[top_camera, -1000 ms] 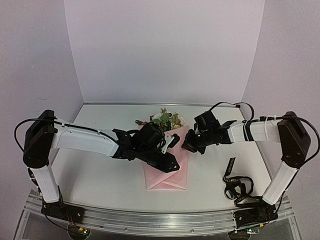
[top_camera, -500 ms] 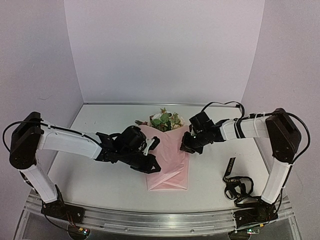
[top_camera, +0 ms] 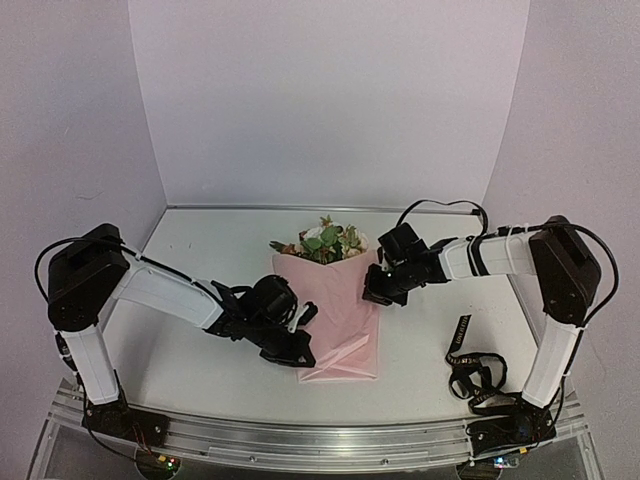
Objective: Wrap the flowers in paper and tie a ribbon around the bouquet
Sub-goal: Press the fold line on the folded bouquet.
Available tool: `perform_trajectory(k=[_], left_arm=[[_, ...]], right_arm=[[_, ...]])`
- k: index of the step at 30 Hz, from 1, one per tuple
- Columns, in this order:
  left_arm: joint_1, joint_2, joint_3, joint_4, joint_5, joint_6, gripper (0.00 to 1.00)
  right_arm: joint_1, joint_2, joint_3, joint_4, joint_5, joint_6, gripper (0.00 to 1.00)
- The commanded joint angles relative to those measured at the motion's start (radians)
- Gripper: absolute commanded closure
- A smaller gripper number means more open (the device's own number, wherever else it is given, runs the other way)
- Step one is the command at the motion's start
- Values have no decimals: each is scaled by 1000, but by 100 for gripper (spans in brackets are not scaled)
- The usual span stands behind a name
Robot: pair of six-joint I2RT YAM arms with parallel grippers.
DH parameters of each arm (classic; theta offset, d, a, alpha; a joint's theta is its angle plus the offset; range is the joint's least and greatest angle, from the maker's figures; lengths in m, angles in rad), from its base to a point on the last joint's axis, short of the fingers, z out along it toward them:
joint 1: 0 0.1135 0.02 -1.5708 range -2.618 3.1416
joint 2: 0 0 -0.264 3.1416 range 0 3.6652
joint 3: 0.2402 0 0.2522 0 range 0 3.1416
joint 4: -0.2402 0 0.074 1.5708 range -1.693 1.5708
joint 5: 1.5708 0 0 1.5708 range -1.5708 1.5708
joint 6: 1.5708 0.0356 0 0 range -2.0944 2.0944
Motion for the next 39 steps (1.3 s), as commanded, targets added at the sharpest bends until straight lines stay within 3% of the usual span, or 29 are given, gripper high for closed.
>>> perform_trajectory(k=[1, 15, 23, 26, 31, 39], left_arm=[[4, 19, -13, 20, 16, -27, 100], [-4, 35, -79, 51, 35, -77, 98], [-6, 51, -63, 51, 40, -81, 99], [-6, 50, -58, 51, 40, -77, 99], [-8, 43, -53, 51, 47, -73, 99], [-11, 44, -34, 39, 48, -49, 99]], right_arm=[[-5, 15, 39, -3, 35, -32, 100], [-5, -47, 53, -138, 83, -97, 100], [20, -185, 16, -209, 28, -121, 63], [58, -273, -52, -211, 29, -120, 56], [155, -346, -152, -129, -14, -83, 62], [239, -204, -234, 216, -119, 63, 75]])
